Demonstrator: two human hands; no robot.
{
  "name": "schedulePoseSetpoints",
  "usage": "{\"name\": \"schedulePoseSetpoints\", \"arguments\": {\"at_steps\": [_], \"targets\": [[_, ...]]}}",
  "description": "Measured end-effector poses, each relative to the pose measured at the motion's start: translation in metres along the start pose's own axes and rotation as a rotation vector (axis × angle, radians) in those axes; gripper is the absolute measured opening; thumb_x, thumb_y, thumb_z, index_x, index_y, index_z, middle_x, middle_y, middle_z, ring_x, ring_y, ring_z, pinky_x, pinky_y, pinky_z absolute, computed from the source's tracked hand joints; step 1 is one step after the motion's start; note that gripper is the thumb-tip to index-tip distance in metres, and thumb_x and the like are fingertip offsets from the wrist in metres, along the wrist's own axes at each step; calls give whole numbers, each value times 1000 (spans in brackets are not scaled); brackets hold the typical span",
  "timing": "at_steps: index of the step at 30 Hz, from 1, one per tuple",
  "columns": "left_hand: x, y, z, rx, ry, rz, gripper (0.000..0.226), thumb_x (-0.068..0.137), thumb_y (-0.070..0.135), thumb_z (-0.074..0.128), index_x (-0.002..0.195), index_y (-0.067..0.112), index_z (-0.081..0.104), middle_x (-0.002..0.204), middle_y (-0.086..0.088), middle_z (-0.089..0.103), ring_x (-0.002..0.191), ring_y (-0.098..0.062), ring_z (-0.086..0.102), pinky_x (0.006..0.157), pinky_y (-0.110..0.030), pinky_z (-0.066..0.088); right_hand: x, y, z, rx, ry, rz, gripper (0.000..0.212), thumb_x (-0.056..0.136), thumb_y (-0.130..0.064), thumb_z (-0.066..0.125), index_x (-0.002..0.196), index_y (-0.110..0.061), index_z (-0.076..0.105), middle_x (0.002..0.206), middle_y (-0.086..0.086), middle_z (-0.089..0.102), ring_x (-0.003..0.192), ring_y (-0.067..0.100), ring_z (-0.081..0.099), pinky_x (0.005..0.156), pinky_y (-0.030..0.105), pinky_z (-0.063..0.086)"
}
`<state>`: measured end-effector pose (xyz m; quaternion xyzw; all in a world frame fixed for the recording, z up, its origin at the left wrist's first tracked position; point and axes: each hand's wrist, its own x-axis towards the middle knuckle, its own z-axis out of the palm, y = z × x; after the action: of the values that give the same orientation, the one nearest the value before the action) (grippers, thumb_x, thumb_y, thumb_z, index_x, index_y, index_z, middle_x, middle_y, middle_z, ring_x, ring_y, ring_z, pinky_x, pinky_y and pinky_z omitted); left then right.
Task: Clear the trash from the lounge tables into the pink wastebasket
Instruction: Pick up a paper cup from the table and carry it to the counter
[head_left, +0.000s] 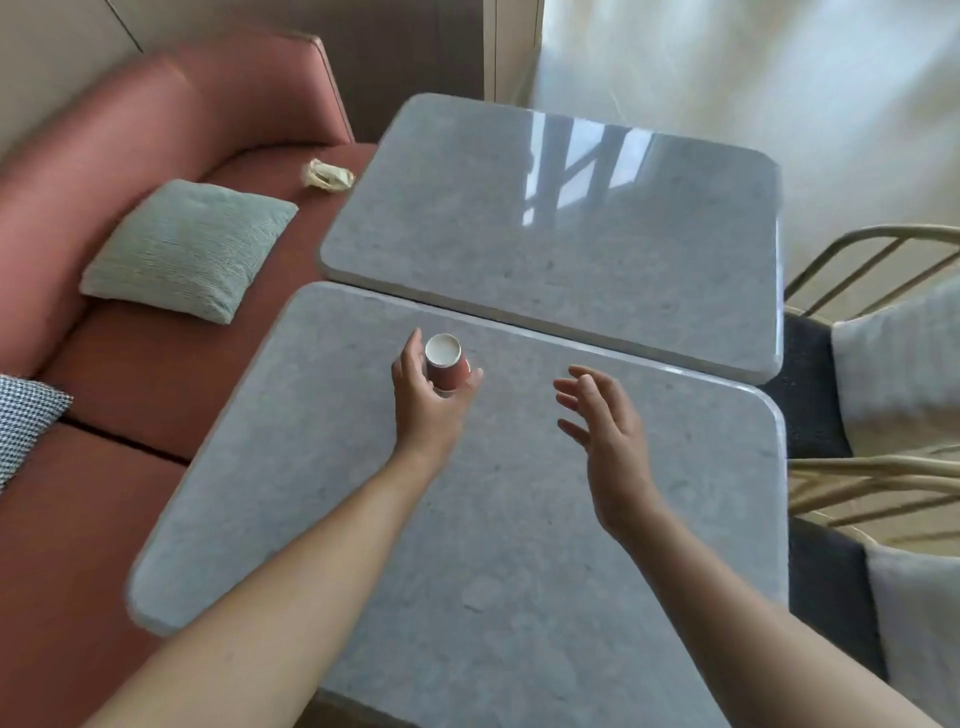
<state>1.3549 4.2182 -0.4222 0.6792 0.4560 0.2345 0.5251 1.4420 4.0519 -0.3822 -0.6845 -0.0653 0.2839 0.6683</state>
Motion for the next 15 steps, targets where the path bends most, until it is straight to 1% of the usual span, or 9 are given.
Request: {"name": "schedulePoseSetpoints", "arguments": {"at_steps": [1,3,6,9,12,15], "targets": [[11,-8,4,38,-13,-14,94,89,21,85,163,18,27,160,-10,32,141,-13,41,115,-27,37,3,4,-1,-1,20,7,41,90,-52,56,121,-27,67,121,0,74,120,18,68,99,39,55],[33,-24,13,113,-38,-29,98,88,23,86,164,21,25,161,-12,28,147,-23,37,117,-29,33,7,10,-4,-9,61,22,42,91,-52,56,121,-26,66,122,2,73,121,20,68,100,42,54],[56,-44,25,228,-76,-19,101,87,21,86,166,19,22,162,-17,24,150,-32,34,123,-40,33,9,17,-12,-21,103,42,42,91,-51,55,122,-25,66,124,5,73,122,22,67,102,45,54],[76,-58,35,322,-105,-24,103,88,20,85,167,18,19,165,-20,19,153,-37,30,125,-41,29,12,21,-18,-22,140,60,43,90,-51,55,122,-24,66,124,5,73,122,22,67,103,45,53],[90,-66,44,348,-113,-46,100,90,17,82,167,19,18,167,-19,19,152,-39,30,123,-40,29,13,27,-21,-25,164,69,45,90,-50,55,124,-22,65,122,4,73,122,22,67,103,44,53],[99,-72,46,349,-106,-61,92,93,13,77,166,20,22,165,-17,26,149,-38,35,122,-40,32,13,31,-18,-28,168,76,43,90,-50,55,122,-23,65,120,2,73,122,22,67,103,45,53]]}}
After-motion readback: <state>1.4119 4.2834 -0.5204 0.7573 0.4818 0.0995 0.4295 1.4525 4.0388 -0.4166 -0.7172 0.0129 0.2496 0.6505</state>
